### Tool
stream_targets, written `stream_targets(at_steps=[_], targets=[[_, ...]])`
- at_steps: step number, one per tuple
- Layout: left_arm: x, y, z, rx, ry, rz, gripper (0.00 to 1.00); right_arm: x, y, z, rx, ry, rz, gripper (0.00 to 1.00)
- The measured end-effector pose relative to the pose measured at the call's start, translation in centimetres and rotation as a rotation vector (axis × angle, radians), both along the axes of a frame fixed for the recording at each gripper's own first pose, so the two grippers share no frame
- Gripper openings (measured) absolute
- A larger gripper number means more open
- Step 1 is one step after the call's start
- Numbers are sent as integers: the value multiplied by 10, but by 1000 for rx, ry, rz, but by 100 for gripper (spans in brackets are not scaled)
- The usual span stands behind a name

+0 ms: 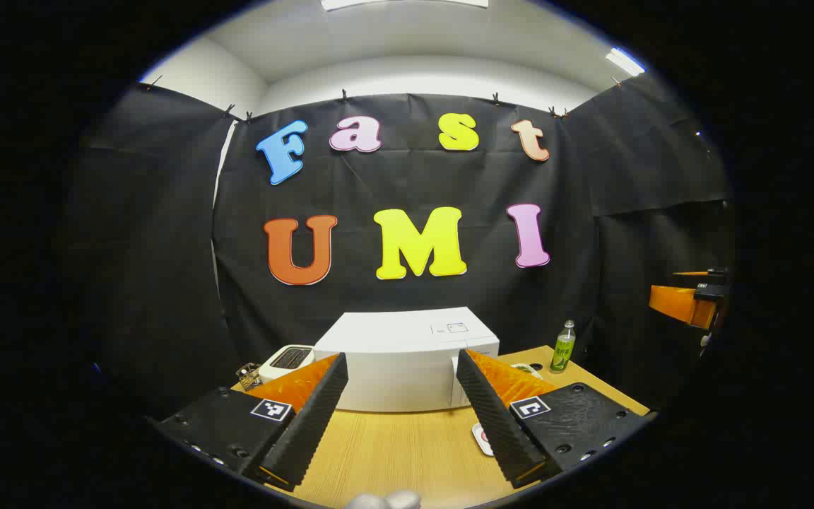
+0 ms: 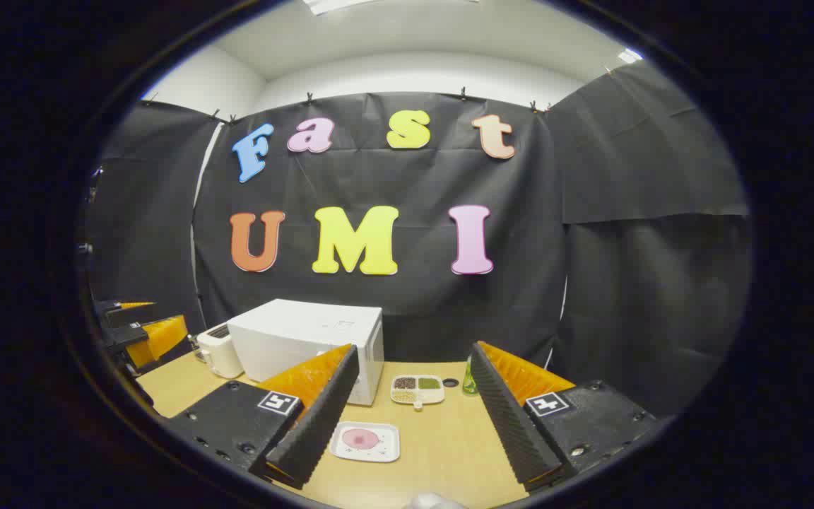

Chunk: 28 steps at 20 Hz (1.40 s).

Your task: Open the microwave oven with the left hand, put the food in, and close the microwave oven.

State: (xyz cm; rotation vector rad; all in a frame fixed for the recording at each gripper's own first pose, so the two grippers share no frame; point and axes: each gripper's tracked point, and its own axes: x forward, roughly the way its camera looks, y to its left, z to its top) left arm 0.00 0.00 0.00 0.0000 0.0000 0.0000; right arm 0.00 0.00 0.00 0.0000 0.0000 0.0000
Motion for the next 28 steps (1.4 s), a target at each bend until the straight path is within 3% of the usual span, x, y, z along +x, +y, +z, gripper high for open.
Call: stream_targets(at_steps=[2, 8, 9, 10, 11, 16, 22, 28], targets=[[3, 1, -1, 6, 1, 6, 96, 3, -2, -3, 3, 11, -3, 100], [12, 2, -4, 6, 8, 18, 96, 13, -2, 1, -16, 6, 11, 100], [13, 3, -5, 6, 11, 21, 96, 15, -1, 1, -17, 5, 14, 96], [14, 2, -6, 4, 15, 20, 96, 16, -1, 0, -17, 7, 17, 100], [14, 2, -5, 3, 13, 22, 96, 17, -1, -1, -17, 8, 19, 96], [27, -6, -22, 20, 23, 10, 96, 18, -7, -7, -9, 24, 22, 100], [73, -57, -80, 22, 68, -79, 96, 10, -35, -6, -16, 50, -27, 100], [139, -104, -138, 13, 137, -130, 96, -7, -76, -2, -54, 89, -129, 96]])
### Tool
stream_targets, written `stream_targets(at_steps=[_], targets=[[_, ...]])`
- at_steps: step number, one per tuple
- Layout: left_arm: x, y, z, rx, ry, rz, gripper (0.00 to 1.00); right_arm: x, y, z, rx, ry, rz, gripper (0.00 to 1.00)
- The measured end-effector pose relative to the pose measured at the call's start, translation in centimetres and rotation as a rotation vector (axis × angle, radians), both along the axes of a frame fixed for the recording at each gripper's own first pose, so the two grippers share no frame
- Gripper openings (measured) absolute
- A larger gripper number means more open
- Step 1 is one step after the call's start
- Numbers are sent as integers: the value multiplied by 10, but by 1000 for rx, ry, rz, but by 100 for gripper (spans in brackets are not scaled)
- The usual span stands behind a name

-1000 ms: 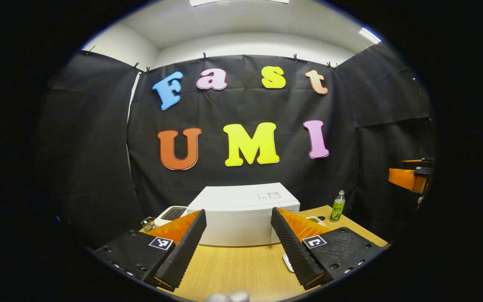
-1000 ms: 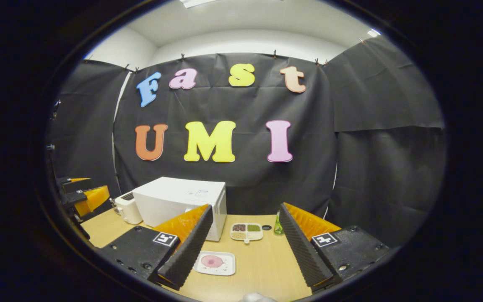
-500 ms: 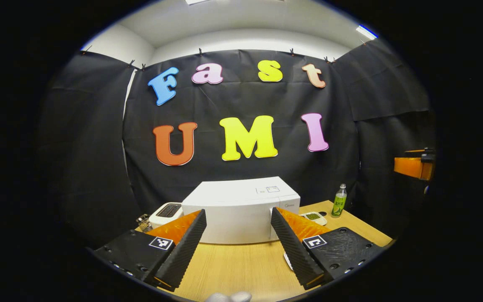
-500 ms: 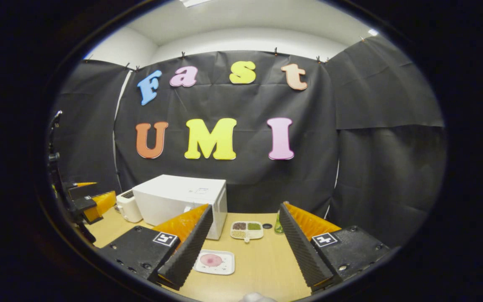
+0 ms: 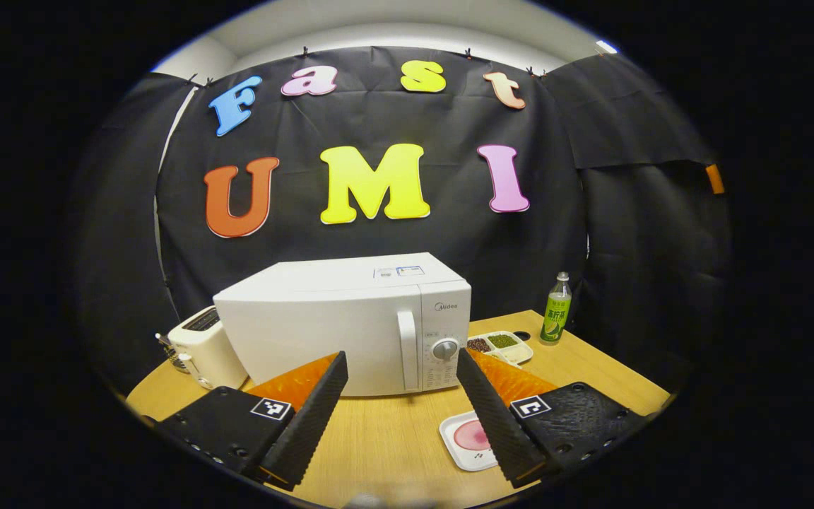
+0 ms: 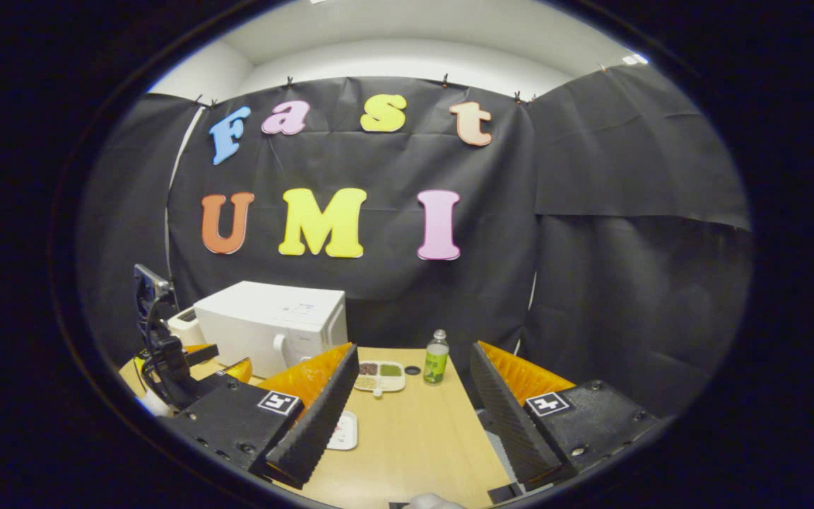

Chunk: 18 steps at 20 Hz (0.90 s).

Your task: Open the microwave oven with the left hand, put the food in, and close the microwave oven.

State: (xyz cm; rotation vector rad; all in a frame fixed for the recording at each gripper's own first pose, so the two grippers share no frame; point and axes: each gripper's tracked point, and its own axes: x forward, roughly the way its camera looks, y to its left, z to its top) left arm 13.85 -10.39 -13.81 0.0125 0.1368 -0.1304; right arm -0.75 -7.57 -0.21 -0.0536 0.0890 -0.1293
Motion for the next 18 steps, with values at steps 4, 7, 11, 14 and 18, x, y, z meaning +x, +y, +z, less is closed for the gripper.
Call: stream_targets(at_steps=[4, 7, 11, 14, 18], targets=[[54, -8, -32, 1, 28, 32, 93, -8, -22, -4, -31, 34, -63, 96], [86, -11, -50, -8, 52, 47, 91, -8, -26, -11, -14, 66, -75, 100], [117, -11, -61, -36, 58, 61, 86, -5, -31, -20, 9, 97, -90, 97], [124, -20, -66, -90, 75, 19, 72, 0, -30, -20, -38, 114, -77, 100], [125, -17, -68, -69, 71, 15, 28, 8, -26, -16, -68, 124, -59, 100]])
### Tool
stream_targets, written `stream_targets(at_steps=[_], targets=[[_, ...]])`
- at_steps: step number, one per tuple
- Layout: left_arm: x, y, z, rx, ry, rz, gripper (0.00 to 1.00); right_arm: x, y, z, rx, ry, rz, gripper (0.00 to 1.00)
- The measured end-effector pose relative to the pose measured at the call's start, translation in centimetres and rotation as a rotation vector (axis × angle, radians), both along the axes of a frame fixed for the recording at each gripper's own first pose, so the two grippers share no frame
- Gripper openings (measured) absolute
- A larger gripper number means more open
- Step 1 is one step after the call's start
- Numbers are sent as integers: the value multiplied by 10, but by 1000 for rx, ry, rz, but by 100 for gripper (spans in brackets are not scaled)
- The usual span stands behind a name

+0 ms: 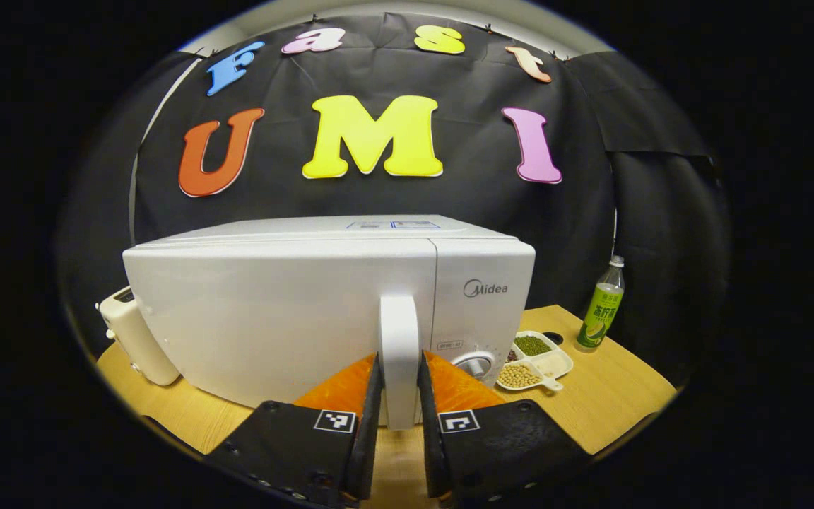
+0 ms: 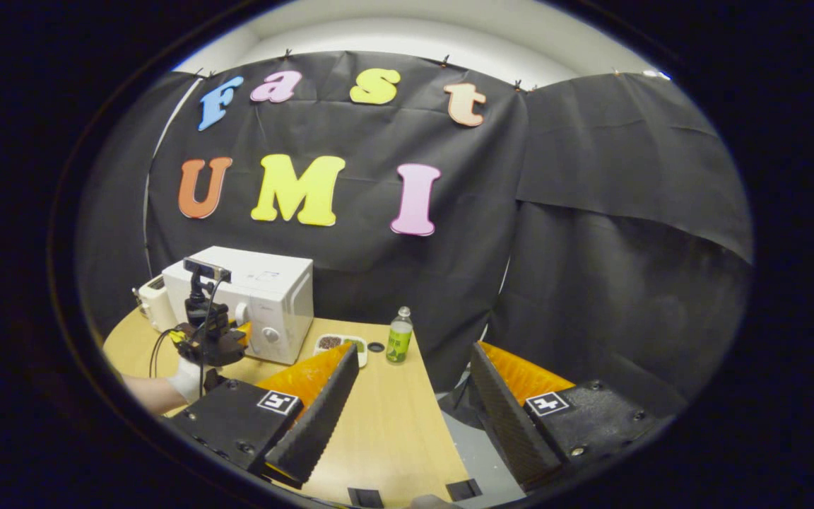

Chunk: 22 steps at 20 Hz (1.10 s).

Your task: Open the microwave oven with the left hand, put the food in, and close the microwave oven.

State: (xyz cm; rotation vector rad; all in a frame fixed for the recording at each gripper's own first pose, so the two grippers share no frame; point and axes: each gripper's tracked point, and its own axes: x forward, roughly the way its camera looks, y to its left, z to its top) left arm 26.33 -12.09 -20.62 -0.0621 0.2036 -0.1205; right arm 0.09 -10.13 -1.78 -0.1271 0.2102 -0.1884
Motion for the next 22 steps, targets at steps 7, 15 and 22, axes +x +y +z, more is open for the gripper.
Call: stream_targets(at_steps=[7, 15, 22], targets=[[-2, 0, 0, -25, 5, -17, 6, 5, 16, 5, -20, 8, 58, 100], [-68, 15, -5, -52, 0, -78, 6, 14, 41, 4, -15, -3, 136, 97], [-155, 71, -14, -40, 49, -33, 12, 13, 97, -18, -5, 32, 279, 97]])
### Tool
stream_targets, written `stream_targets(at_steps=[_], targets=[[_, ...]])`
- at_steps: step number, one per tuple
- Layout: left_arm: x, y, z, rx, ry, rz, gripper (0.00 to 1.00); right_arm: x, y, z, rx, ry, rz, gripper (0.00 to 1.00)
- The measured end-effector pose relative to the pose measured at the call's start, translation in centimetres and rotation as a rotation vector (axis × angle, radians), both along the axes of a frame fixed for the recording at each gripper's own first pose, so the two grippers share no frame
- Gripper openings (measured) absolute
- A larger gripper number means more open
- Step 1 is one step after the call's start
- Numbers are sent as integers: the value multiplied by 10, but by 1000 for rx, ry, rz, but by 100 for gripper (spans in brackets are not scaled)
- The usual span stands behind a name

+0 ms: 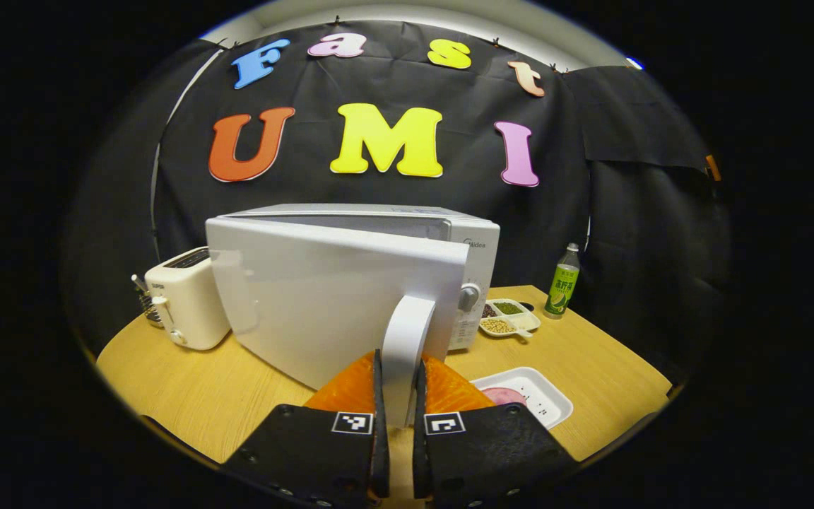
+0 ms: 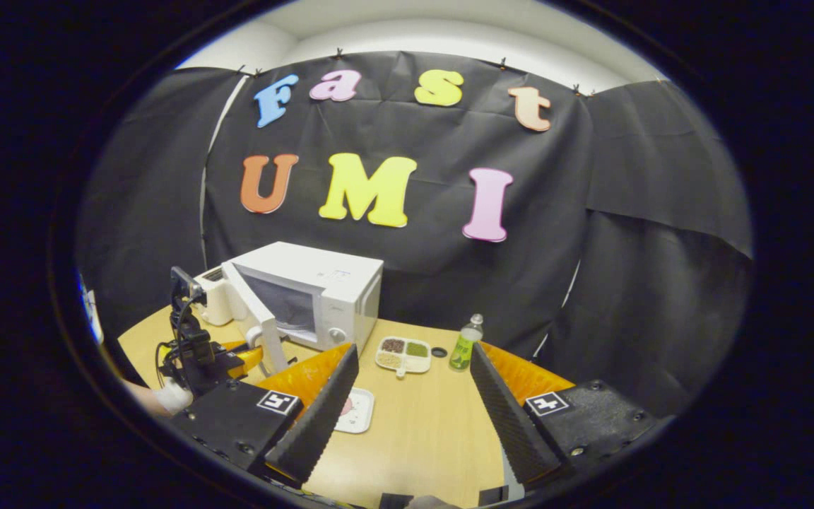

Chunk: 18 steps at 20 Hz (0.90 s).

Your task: Open the microwave oven with the left hand, put the food in, and close the microwave oven.

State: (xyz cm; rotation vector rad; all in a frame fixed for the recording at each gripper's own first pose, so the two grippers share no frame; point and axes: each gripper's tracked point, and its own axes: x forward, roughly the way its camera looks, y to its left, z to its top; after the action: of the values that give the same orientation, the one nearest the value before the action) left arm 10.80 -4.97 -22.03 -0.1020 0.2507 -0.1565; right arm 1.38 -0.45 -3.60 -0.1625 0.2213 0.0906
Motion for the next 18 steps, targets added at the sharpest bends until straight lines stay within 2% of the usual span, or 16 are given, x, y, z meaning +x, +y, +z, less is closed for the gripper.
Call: stream_targets(at_steps=[1, 3, 6, 7, 9, 10, 11, 14, 18], targets=[[-10, 8, -1, 7, 7, 16, 15, -4, 7, -2, 8, 0, 12, 100], [-26, 29, -3, 41, 19, 49, 19, -12, 23, -9, 24, 18, 41, 97], [-48, 60, -2, 50, 34, 100, 23, -21, 43, -15, 41, 32, 78, 100], [-52, 68, -1, 42, 30, 107, 22, -24, 49, -15, 44, 28, 87, 100], [-65, 86, 0, 40, 30, 130, 65, -27, 59, -12, 45, 21, 107, 96], [-69, 93, 1, 46, 31, 141, 73, -28, 64, -12, 46, 19, 117, 96], [-74, 101, 0, 53, 32, 149, 75, -30, 69, -10, 50, 15, 125, 97], [-87, 123, 3, 72, 30, 181, 93, -35, 82, -10, 62, 13, 148, 100], [-105, 148, 2, 93, 38, 219, 95, -39, 95, -16, 63, 22, 171, 100]])
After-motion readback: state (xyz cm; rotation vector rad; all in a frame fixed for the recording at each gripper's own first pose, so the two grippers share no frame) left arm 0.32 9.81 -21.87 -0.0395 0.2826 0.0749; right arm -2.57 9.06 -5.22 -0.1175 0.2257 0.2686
